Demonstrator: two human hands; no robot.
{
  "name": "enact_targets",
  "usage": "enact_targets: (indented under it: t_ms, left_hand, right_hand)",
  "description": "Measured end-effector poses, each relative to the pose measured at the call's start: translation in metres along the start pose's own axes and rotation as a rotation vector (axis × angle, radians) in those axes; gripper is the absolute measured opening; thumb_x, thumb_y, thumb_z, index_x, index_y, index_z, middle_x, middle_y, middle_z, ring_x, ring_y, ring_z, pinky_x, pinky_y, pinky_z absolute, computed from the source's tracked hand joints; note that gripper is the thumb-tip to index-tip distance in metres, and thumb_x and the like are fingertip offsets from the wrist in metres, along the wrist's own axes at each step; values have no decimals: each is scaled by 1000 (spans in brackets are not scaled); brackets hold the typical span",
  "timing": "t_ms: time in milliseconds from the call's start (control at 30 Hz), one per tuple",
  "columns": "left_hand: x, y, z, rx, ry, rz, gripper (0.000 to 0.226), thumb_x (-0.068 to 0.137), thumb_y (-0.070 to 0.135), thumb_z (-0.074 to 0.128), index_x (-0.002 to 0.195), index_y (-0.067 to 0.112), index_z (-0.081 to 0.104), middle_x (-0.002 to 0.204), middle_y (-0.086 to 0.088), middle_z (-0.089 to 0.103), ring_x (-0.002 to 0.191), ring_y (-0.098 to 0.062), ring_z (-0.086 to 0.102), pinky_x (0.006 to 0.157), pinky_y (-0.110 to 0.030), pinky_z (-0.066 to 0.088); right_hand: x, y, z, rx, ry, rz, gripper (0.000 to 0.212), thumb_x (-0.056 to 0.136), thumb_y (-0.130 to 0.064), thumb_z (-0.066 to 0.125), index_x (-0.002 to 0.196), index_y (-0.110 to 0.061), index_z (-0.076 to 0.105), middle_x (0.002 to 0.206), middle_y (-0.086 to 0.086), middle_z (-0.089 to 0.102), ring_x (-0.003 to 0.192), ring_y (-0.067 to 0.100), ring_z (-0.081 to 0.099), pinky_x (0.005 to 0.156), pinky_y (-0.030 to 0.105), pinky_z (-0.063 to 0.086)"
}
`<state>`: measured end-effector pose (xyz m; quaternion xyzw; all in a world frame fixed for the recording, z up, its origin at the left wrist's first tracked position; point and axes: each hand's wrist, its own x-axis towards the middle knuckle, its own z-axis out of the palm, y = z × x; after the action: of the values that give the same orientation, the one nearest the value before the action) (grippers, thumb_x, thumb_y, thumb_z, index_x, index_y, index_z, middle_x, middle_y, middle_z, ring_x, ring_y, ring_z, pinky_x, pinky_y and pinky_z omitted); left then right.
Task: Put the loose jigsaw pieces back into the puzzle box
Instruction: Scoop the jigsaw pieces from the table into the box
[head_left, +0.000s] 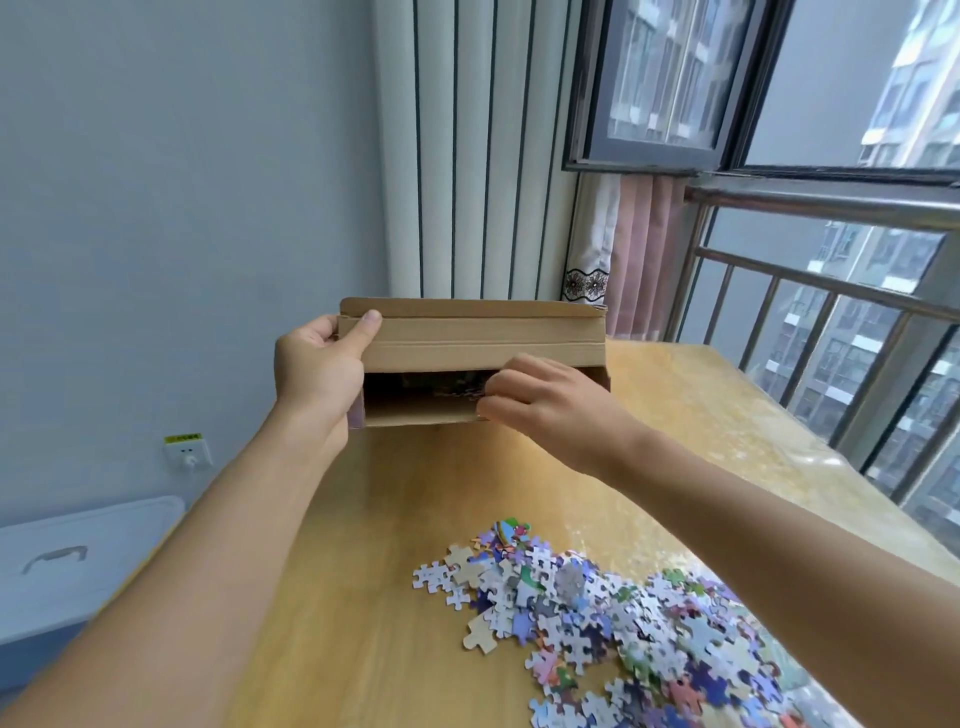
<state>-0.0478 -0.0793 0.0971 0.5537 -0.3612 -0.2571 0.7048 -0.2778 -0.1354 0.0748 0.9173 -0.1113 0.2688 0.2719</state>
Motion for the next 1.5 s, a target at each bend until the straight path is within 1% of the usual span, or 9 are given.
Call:
enact_targets:
  t_ms: [133,267,433,600,767,967,1133,1333,1500]
  left_hand:
    - [0,4,-2,-21,9,1,13,94,29,73,92,16,73,69,9,62,50,-8,49,40,-17,35]
    - [-2,3,-2,-17,-3,3,14,94,27,72,95,13,72,58,16,61,36,0,46,36,-13,35]
    - [-4,1,-4,5,-1,-14,14,94,32,72,89,19,72,60,14,60,41,-8,44,39,-20,33]
    - [-8,-1,-4,-9,-3,5,15,95,32,71,88,19,71,67,8,61,35,-10,39,33,-16,26]
    - [-9,-7,-4,10,13,10,18,96,33,70,86,19,70,43,17,53,28,-14,33,30,-16,21]
    - [-22,-11,-1,-5,17,-4,15,96,31,70,95,17,73,64,13,62,46,-7,47,39,-16,34]
    - [-27,-16,-1,18,10,30,13,97,32,68,88,23,70,77,12,67,40,0,53,32,-20,34]
    - [-32,-35,-3,-6,4,68,15,97,30,69,83,26,69,66,18,68,42,-2,50,35,-21,38]
    - [-50,-72,2,-38,-41,73,16,98,25,67,82,26,66,71,18,68,53,2,51,43,-9,42]
  right_hand:
    - [-1,8,14,-32,-123,34,29,91,-2,44,101,-6,70,99,9,68,86,30,64,68,40,56]
    - [2,9,16,185,-286,291,25,101,-19,56,121,-14,69,123,7,70,108,30,66,85,43,55]
    - [0,8,-7,359,-421,579,52,101,-41,56,147,-19,49,133,3,65,120,24,56,90,28,40]
    - [-19,-20,-34,229,-297,677,60,90,-41,72,143,-18,55,140,-4,61,125,17,59,105,36,48]
    - [-29,-42,-31,166,-517,636,71,96,-63,49,153,-21,41,154,-5,45,140,17,45,115,38,40]
    - [-6,-18,-9,355,-759,760,114,70,-98,22,154,-23,35,152,4,48,135,25,48,109,46,43]
    - [5,-29,-9,317,-604,725,87,84,-81,46,149,-23,46,142,2,58,129,25,53,102,42,47]
    - [2,-39,-6,444,-791,717,92,87,-77,47,159,-25,24,159,3,38,145,22,37,117,40,33]
    - [-50,-56,-57,594,-400,788,43,96,-54,53,119,-24,73,112,-10,75,97,3,69,88,30,58]
